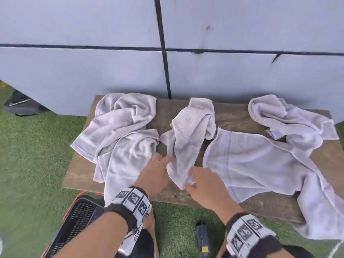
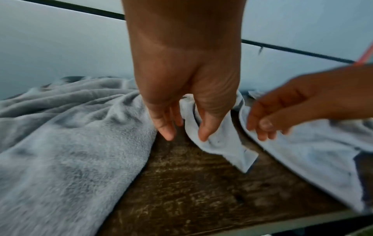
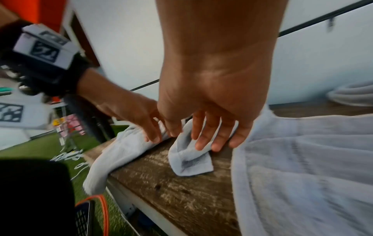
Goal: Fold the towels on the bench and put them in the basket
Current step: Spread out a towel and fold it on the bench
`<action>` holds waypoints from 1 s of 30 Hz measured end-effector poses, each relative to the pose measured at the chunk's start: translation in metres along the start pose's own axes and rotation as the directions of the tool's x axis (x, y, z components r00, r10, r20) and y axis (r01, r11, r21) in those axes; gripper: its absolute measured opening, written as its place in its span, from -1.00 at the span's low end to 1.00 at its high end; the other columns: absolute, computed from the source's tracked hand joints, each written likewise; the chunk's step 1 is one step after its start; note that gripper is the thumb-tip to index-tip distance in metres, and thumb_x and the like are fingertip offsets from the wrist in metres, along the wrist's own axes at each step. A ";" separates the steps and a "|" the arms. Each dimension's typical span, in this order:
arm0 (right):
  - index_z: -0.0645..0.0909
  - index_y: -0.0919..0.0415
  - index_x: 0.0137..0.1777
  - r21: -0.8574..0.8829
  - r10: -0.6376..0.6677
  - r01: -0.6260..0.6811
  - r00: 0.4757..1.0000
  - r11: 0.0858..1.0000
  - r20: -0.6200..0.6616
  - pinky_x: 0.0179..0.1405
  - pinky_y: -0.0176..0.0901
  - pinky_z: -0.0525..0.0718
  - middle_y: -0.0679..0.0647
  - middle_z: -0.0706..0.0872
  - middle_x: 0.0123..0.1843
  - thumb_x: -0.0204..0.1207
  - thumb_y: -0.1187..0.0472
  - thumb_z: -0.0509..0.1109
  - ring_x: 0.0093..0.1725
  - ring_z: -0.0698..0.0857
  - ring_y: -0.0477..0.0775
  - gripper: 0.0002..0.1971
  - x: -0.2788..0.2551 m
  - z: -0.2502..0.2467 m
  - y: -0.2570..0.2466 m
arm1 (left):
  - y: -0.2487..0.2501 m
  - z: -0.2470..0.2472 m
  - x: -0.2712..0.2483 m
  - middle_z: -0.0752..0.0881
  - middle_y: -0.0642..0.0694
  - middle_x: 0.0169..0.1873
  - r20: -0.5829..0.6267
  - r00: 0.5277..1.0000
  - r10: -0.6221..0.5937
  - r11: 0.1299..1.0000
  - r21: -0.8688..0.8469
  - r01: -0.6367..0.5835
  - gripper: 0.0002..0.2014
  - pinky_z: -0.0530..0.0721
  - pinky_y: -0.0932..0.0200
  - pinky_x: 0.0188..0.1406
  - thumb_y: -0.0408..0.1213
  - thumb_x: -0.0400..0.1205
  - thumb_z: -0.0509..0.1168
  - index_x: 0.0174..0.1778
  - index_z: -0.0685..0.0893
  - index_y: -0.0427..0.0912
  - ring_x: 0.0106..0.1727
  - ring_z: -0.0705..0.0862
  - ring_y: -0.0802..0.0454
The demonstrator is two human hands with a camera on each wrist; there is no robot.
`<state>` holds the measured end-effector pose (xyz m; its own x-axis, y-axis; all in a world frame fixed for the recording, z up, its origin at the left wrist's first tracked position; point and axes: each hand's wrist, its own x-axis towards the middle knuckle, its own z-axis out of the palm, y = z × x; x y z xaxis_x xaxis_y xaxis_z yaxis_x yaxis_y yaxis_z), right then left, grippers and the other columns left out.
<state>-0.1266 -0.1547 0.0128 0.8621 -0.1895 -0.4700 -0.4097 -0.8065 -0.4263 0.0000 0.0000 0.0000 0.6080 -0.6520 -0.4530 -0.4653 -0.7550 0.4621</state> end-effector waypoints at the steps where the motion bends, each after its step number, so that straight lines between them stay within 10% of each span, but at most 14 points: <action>1: 0.47 0.01 0.29 -0.093 -0.022 0.021 1.000 0.995 -0.015 0.21 0.04 0.59 -0.07 0.63 0.21 0.57 -0.30 0.22 0.18 0.60 0.06 -0.53 0.006 0.005 -0.004 | 0.001 0.003 0.003 0.35 -0.09 0.28 -0.014 1.000 0.023 0.997 0.076 -0.022 -0.46 0.61 0.11 -0.09 -0.44 0.56 0.23 0.37 0.38 0.20 0.27 0.48 -0.10; 4: 0.40 0.07 0.32 -0.280 -0.090 0.060 0.991 0.958 -0.094 0.28 0.06 0.50 0.00 0.56 0.23 0.46 -0.40 0.28 0.26 0.53 0.13 -0.37 0.028 0.037 -0.010 | -0.010 0.020 0.021 0.24 -0.11 0.36 -0.119 0.991 0.066 0.985 0.168 -0.045 -0.54 0.62 0.03 0.08 -0.29 0.53 0.34 0.31 0.48 0.19 0.44 0.33 -0.16; 7: 0.46 0.04 0.30 -0.335 -0.183 0.090 0.949 0.938 -0.258 0.24 0.04 0.48 0.01 0.61 0.18 0.62 -0.14 0.21 0.22 0.56 0.13 -0.64 0.039 0.052 -0.007 | -0.016 0.026 0.034 0.28 -0.06 0.35 -0.263 0.952 0.158 0.983 0.130 -0.127 -0.89 0.63 -0.02 0.14 -0.15 0.56 0.34 -0.01 0.66 0.07 0.41 0.32 -0.10; 14: 0.34 -0.08 -0.20 -0.057 -0.153 0.148 0.805 0.987 -0.573 -0.28 0.04 0.50 -0.05 0.57 -0.19 0.69 0.04 0.11 -0.16 0.58 0.15 -0.80 0.003 0.012 -0.002 | -0.006 0.015 0.015 0.59 -0.09 0.07 -0.579 0.725 0.373 0.925 0.172 -0.338 -0.77 0.52 -0.01 0.14 -0.12 0.52 0.20 -0.12 0.70 -0.15 0.13 0.47 -0.18; 23: 0.52 -0.04 -0.06 0.032 -0.079 0.142 0.712 0.989 -0.697 0.00 0.12 0.63 -0.03 0.66 -0.03 0.53 -0.10 0.31 0.04 0.62 0.14 -0.84 -0.079 -0.018 0.005 | 0.030 -0.025 -0.064 0.70 -0.13 -0.35 -0.593 0.732 0.334 0.919 0.032 -0.393 -0.87 0.60 -0.03 -0.23 -0.36 0.66 0.21 -0.13 0.66 -0.25 -0.29 0.64 -0.15; 26: 0.52 -0.09 0.19 -0.014 -0.193 0.245 0.727 0.969 -0.659 0.19 0.06 0.56 -0.13 0.64 0.15 0.31 -0.38 0.32 0.18 0.55 0.05 -0.46 -0.100 -0.012 -0.010 | 0.055 -0.023 -0.089 0.64 0.06 -0.42 -0.518 0.722 0.459 0.855 0.036 -0.518 -0.88 0.51 0.14 -0.27 -0.37 0.60 0.21 -0.18 0.62 -0.11 -0.34 0.58 0.07; 30: 0.51 -0.04 -0.11 -0.087 -0.263 0.282 0.682 0.956 -0.682 -0.07 0.13 0.65 -0.09 0.68 -0.15 0.52 -0.22 0.23 -0.07 0.66 0.10 -0.73 -0.112 -0.011 -0.024 | 0.077 -0.019 -0.101 0.70 0.00 -0.36 -0.442 0.721 0.534 0.829 0.107 -0.548 -0.90 0.55 0.09 -0.26 -0.23 0.52 0.24 -0.21 0.67 0.01 -0.25 0.66 -0.07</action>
<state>-0.2096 -0.1205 0.0841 0.8993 -0.2994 0.3187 -0.1230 -0.8726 -0.4728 -0.0846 0.0094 0.0957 0.4743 -0.8421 0.2568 -0.7881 -0.2761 0.5502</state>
